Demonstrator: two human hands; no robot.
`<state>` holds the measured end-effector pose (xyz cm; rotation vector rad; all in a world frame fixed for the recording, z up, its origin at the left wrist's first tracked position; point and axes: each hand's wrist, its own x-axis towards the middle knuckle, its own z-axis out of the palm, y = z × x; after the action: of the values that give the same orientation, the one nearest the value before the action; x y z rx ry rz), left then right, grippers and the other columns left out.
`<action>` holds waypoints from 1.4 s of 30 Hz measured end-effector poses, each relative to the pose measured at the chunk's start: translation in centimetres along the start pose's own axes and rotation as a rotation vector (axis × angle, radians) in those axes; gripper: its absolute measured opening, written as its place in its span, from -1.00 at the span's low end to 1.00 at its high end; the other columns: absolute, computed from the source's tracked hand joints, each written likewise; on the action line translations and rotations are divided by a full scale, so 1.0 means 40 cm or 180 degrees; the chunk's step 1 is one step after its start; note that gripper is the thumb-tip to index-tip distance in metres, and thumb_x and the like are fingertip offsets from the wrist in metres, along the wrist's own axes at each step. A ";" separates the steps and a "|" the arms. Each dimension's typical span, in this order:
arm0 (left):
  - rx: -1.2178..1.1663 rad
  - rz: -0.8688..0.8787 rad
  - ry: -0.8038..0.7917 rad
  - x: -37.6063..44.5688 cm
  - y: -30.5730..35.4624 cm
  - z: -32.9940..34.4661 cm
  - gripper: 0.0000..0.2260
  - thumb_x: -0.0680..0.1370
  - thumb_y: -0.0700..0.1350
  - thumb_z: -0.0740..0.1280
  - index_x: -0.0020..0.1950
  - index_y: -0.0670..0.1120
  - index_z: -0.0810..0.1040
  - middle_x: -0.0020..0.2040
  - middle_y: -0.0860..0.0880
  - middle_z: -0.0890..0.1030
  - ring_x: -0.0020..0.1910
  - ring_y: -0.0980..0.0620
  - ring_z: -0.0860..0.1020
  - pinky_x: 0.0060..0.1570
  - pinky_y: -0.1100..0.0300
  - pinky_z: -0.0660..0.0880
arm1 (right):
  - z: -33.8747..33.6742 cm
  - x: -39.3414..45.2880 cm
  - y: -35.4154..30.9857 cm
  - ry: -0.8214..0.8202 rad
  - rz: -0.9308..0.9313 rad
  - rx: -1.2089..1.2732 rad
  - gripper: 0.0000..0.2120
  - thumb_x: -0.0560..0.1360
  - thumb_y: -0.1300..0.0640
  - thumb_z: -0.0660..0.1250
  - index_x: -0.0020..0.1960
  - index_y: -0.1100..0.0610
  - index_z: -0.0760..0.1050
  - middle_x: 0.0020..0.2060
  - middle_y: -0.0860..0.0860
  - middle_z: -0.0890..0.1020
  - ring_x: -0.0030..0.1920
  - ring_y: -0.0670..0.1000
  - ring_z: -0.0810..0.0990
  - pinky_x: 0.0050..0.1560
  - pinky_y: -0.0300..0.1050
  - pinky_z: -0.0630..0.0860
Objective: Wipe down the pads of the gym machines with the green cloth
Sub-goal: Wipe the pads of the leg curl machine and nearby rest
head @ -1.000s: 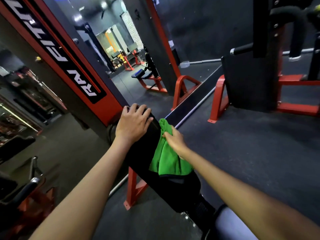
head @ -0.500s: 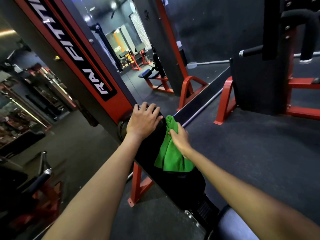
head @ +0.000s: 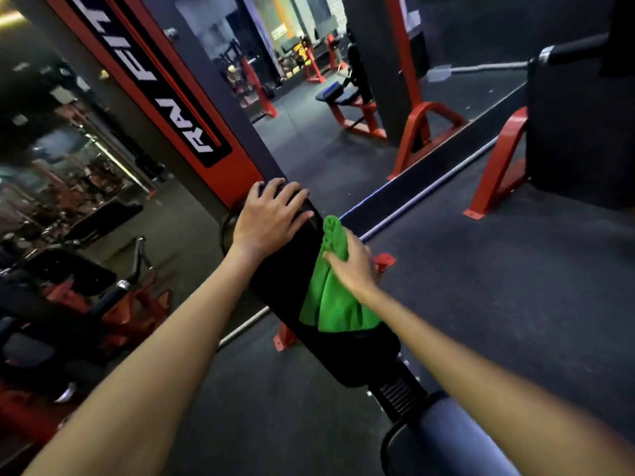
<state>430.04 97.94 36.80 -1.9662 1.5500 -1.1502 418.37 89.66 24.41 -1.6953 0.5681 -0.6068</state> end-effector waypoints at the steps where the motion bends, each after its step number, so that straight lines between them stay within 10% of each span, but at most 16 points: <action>1: 0.0005 -0.0007 0.0014 -0.002 0.000 0.000 -0.64 0.60 0.12 0.16 0.22 -0.08 0.54 0.16 -0.06 0.59 0.13 -0.16 0.53 0.06 -0.03 0.44 | 0.002 -0.018 0.026 -0.0042 0.0019 -0.0157 -0.35 0.42 -0.02 0.43 0.45 0.06 0.30 0.34 0.04 0.46 0.36 0.09 0.35 0.31 -0.05 0.27; 14: 0.0430 0.0317 -0.0406 -0.028 0.118 0.026 -0.59 0.61 0.09 0.10 0.26 -0.12 0.54 0.28 -0.10 0.55 0.39 -0.14 0.30 0.40 -0.29 -0.10 | -0.024 -0.019 0.113 -0.0467 -0.0533 -0.0043 -0.25 0.45 0.16 0.39 0.53 -0.01 0.10 0.48 -0.07 0.24 0.49 0.04 0.12 0.45 0.12 0.15; 27: 0.0284 0.0628 -0.1050 -0.054 0.194 0.047 -0.49 0.53 0.11 0.11 0.25 -0.21 0.56 0.27 -0.12 0.56 0.38 -0.12 0.31 0.48 -0.16 -0.12 | 0.023 -0.039 0.116 -0.0353 -0.0243 -0.0515 -0.22 0.49 0.15 0.37 0.55 0.10 -0.01 0.53 0.00 0.13 0.53 0.01 0.06 0.40 0.25 -0.28; 31: 0.0320 0.0719 -0.1037 -0.056 0.196 0.053 -0.48 0.53 0.15 0.11 0.24 -0.18 0.58 0.27 -0.12 0.56 0.39 -0.14 0.29 0.44 -0.18 -0.06 | 0.040 -0.070 0.202 -0.0237 -0.0569 -0.0622 0.02 0.13 0.24 0.62 0.46 0.21 0.17 0.38 0.14 0.42 0.39 0.13 0.38 0.36 0.21 0.16; 35: 0.0345 0.0634 -0.1109 -0.054 0.202 0.054 -0.51 0.54 0.12 0.11 0.24 -0.17 0.58 0.28 -0.10 0.56 0.39 -0.13 0.29 0.46 -0.16 -0.08 | 0.043 -0.080 0.275 -0.0216 -0.0444 -0.0271 -0.04 0.24 0.31 0.55 0.49 0.12 0.11 0.39 0.12 0.39 0.41 0.13 0.34 0.40 0.07 0.18; 38: 0.0363 0.0625 -0.1143 -0.056 0.202 0.055 -0.50 0.54 0.14 0.11 0.23 -0.17 0.58 0.27 -0.10 0.56 0.39 -0.13 0.29 0.46 -0.17 -0.08 | 0.030 -0.071 0.253 -0.0322 -0.0107 0.0242 -0.29 0.49 -0.11 0.31 0.50 0.09 0.09 0.43 -0.06 0.24 0.47 -0.03 0.16 0.44 -0.12 -0.07; 42: 0.0365 0.0589 -0.1111 -0.056 0.205 0.058 -0.51 0.56 0.14 0.11 0.21 -0.17 0.60 0.25 -0.10 0.58 0.39 -0.13 0.30 0.46 -0.17 -0.07 | 0.032 -0.041 0.234 -0.0249 0.0165 0.0862 -0.12 0.29 -0.60 -0.30 0.42 -0.17 0.16 0.34 -0.29 0.20 0.46 -0.13 0.16 0.45 -0.14 0.00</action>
<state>426.70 97.01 28.72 -1.7905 1.4123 -0.7561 417.54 89.85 14.89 -1.4385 0.4509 -0.5512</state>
